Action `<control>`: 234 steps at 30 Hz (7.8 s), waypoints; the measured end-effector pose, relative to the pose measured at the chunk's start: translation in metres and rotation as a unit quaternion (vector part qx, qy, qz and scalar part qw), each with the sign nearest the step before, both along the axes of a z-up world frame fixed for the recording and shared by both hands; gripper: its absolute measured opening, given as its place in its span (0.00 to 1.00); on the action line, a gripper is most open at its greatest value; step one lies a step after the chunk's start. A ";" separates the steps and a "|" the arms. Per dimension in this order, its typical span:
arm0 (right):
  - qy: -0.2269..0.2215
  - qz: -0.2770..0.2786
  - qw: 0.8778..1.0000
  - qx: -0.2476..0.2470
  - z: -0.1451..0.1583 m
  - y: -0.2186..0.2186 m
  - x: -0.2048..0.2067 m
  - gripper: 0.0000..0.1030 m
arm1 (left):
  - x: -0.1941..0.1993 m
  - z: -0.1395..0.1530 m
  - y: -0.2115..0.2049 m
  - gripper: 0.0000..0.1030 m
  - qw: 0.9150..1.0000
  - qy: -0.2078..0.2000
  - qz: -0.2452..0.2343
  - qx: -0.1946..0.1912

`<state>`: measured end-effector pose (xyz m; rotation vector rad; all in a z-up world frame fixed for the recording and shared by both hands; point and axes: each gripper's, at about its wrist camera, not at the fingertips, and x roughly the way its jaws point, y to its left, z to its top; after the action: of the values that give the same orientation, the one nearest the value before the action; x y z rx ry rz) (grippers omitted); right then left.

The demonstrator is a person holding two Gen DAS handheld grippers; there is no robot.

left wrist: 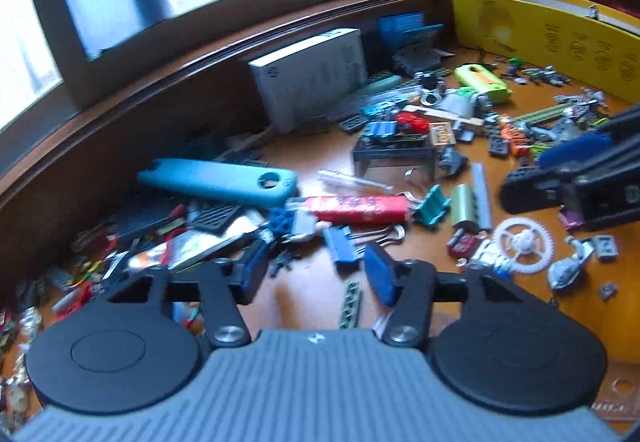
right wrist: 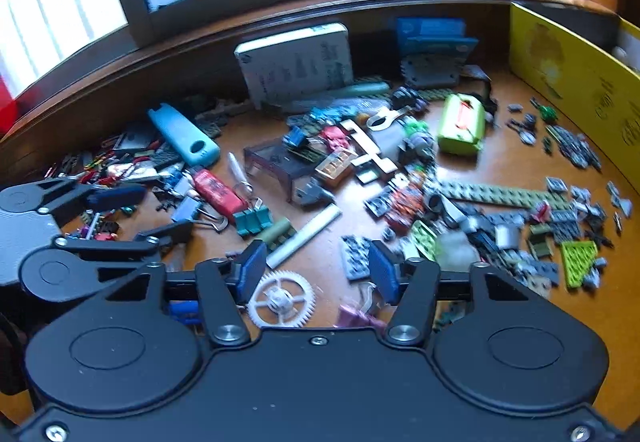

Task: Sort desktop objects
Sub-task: 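Move the right tool toward the teal binder clip, then close the right tool on the teal binder clip and lift it, then carry the teal binder clip in the right tool over the yellow box, then lower the teal binder clip into the yellow box and open the right tool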

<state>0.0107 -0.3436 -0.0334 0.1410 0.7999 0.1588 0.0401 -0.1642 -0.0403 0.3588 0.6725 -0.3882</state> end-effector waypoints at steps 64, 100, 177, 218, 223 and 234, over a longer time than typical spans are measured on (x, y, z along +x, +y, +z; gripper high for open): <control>-0.046 0.026 0.998 -0.026 0.003 0.018 0.034 0.22 | -0.003 0.025 0.015 0.29 0.992 0.052 -0.063 -0.096; -0.101 -0.083 0.991 0.015 0.055 -0.091 -0.090 0.22 | -0.051 0.067 -0.081 0.30 0.996 -0.020 -0.051 -0.066; -0.118 -0.267 0.956 -0.007 0.081 -0.399 -0.195 0.22 | -0.101 0.056 -0.416 0.32 0.949 0.070 -0.285 -0.111; -0.093 -0.311 0.944 -0.057 0.065 -0.472 -0.161 0.22 | -0.090 0.058 -0.433 1.00 0.963 0.070 -0.248 -0.083; -0.090 -0.318 0.942 -0.064 0.065 -0.485 -0.151 0.22 | -0.082 0.058 -0.435 1.00 0.964 0.094 -0.228 -0.096; -0.071 -0.307 0.946 -0.072 0.062 -0.493 -0.133 0.24 | -0.080 0.057 -0.440 1.00 0.964 0.104 -0.224 -0.094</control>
<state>-0.1219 -0.8370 0.0288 0.2317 0.5899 -0.4751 -0.0401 -0.6043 0.0170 0.2885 0.7505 -0.9261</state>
